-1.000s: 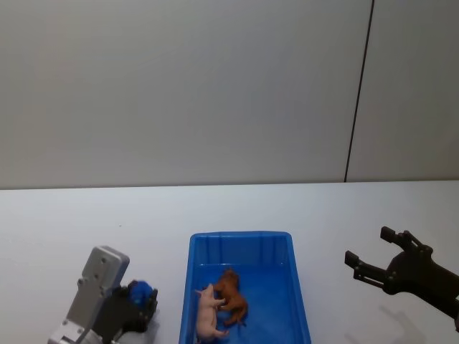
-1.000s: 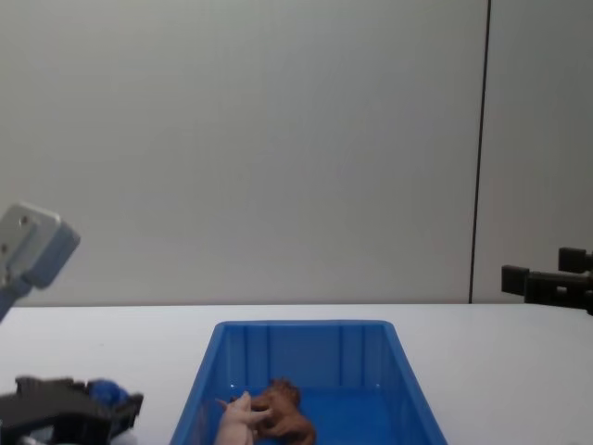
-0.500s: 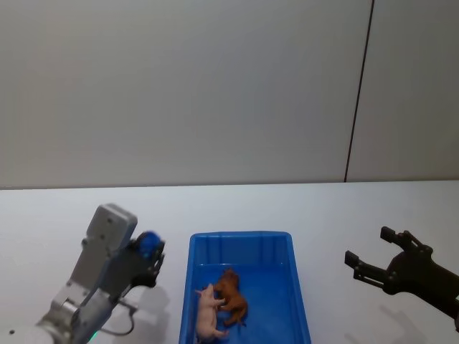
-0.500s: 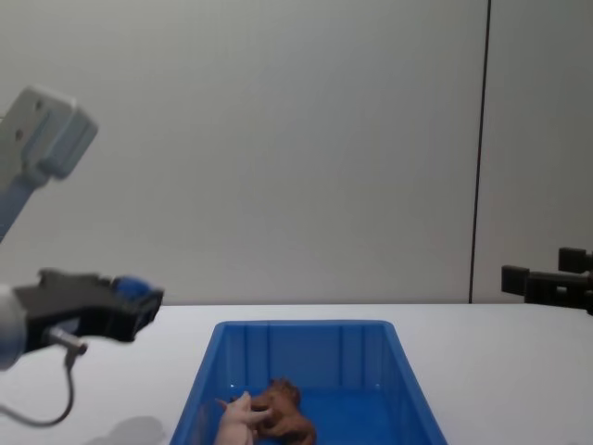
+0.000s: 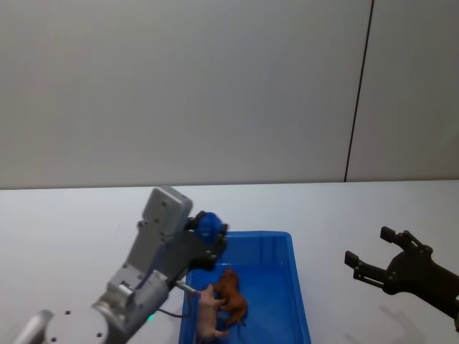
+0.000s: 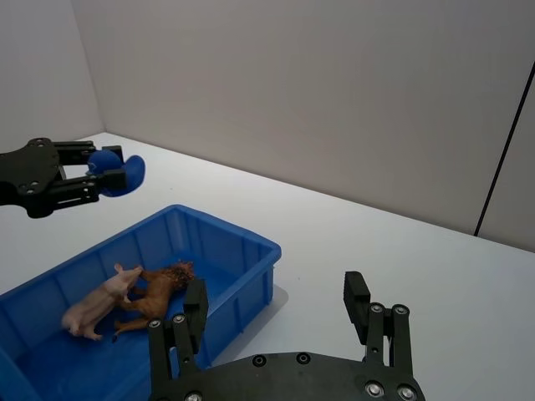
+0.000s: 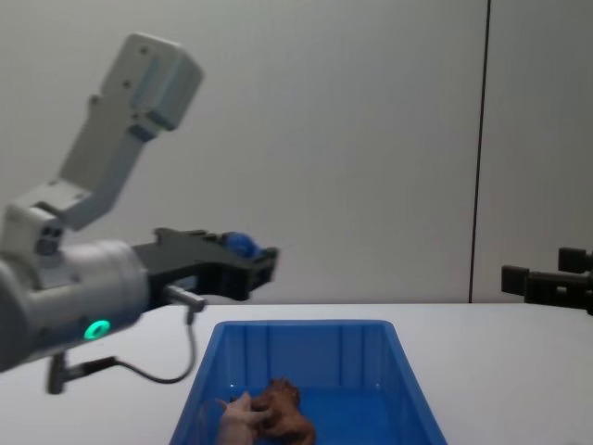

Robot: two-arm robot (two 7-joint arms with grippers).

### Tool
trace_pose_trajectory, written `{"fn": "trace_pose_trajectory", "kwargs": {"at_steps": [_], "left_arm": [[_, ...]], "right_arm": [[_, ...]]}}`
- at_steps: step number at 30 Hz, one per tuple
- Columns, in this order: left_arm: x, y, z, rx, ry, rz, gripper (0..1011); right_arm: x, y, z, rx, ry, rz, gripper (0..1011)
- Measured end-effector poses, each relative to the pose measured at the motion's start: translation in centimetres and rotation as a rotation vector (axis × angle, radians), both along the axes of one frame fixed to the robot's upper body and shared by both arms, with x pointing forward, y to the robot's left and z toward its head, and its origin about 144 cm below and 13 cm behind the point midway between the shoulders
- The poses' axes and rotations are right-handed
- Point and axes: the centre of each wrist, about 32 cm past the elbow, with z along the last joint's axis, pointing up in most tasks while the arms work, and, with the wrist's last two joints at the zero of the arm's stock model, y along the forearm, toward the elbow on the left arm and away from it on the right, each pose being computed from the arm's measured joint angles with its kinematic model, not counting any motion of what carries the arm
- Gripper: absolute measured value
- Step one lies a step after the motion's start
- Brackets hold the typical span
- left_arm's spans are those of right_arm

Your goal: Pick up the two dolls from the table and place them into the box.

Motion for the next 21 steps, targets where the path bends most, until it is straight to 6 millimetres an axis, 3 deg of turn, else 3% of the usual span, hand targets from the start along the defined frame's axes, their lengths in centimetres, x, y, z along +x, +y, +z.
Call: {"fn": "trace_pose_trajectory", "kwargs": {"at_steps": [12,19,21], "left_arm": [[0.4,-2.6,-0.3,-0.042,-0.012,-0.062,813],[0.4,-2.6,-0.1,-0.059,-0.04,-0.07,997],[0.3,-2.5,-0.1,-0.064,-0.05,-0.071,1002]], "right_arm": [[0.0,0.0,0.0,0.0,0.0,0.0,1001],[0.0,0.0,0.0,0.0,0.0,0.0,1001],[0.0,0.0,0.0,0.0,0.0,0.0,1001]]}}
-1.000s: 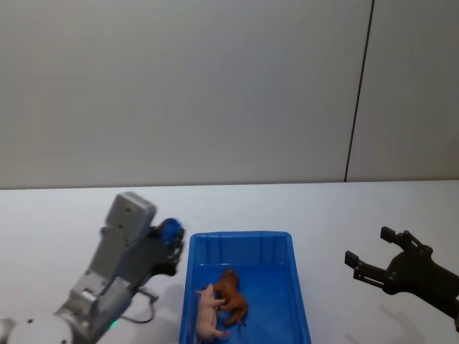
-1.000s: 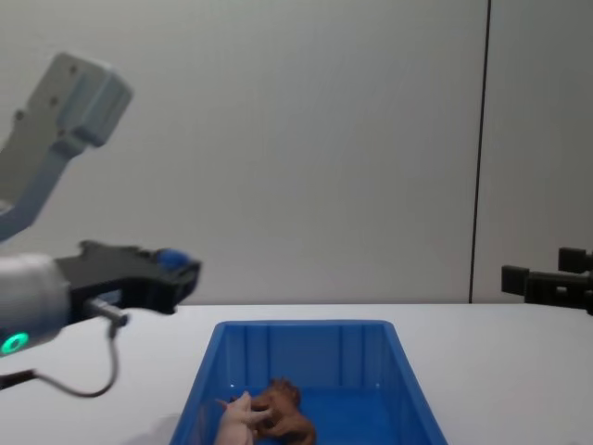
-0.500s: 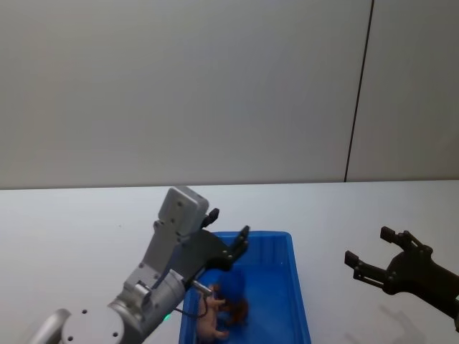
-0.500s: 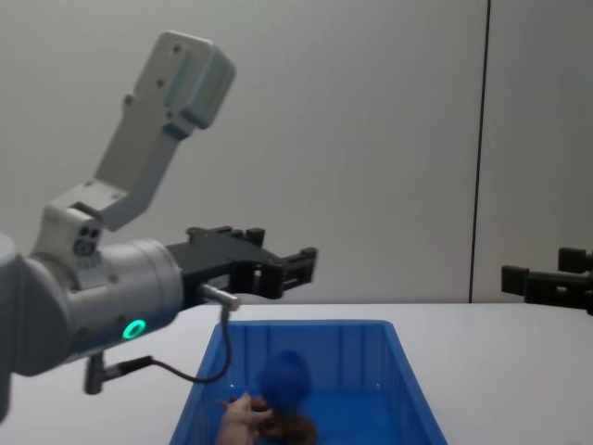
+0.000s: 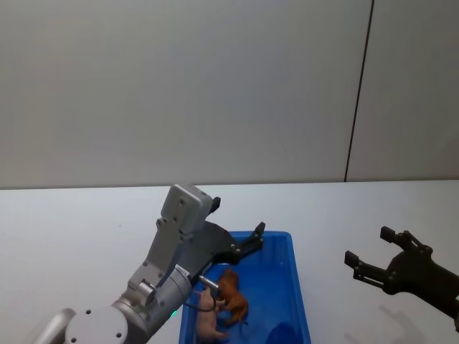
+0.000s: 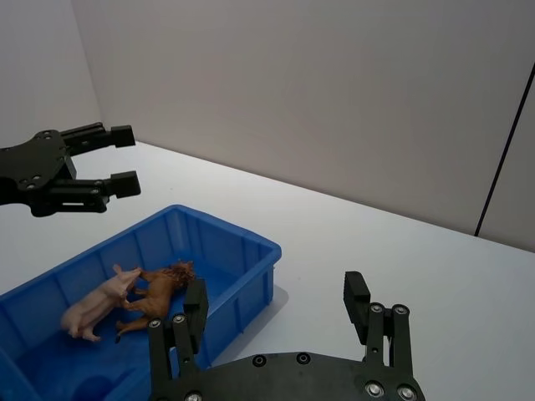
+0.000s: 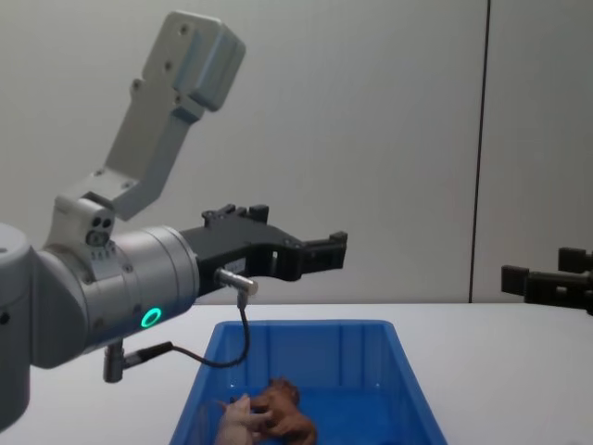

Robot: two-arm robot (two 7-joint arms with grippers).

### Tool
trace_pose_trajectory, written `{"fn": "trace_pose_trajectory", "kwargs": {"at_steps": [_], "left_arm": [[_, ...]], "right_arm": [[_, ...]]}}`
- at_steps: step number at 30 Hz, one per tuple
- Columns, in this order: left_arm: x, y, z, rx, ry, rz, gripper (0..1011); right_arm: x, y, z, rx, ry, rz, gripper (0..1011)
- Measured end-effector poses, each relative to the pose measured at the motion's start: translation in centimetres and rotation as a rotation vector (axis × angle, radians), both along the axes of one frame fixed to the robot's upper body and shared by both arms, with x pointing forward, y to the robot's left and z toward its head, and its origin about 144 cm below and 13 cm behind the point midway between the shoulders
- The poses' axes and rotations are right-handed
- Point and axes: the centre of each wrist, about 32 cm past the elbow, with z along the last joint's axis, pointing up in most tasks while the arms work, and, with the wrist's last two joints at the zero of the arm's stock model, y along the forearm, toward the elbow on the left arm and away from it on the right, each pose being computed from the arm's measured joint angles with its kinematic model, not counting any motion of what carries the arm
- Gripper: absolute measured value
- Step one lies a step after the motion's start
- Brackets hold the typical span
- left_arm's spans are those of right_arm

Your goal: Pick up the two dolls from the table and place them into the box.

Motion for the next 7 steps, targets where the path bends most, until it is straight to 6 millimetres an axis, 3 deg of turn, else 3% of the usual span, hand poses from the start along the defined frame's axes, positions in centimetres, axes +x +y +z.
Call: {"fn": "trace_pose_trajectory", "kwargs": {"at_steps": [7], "left_arm": [[-0.09,0.22,0.16,-0.012,-0.019,0.0,1002]], "right_arm": [[0.0,0.0,0.0,0.0,0.0,0.0,1001]]}}
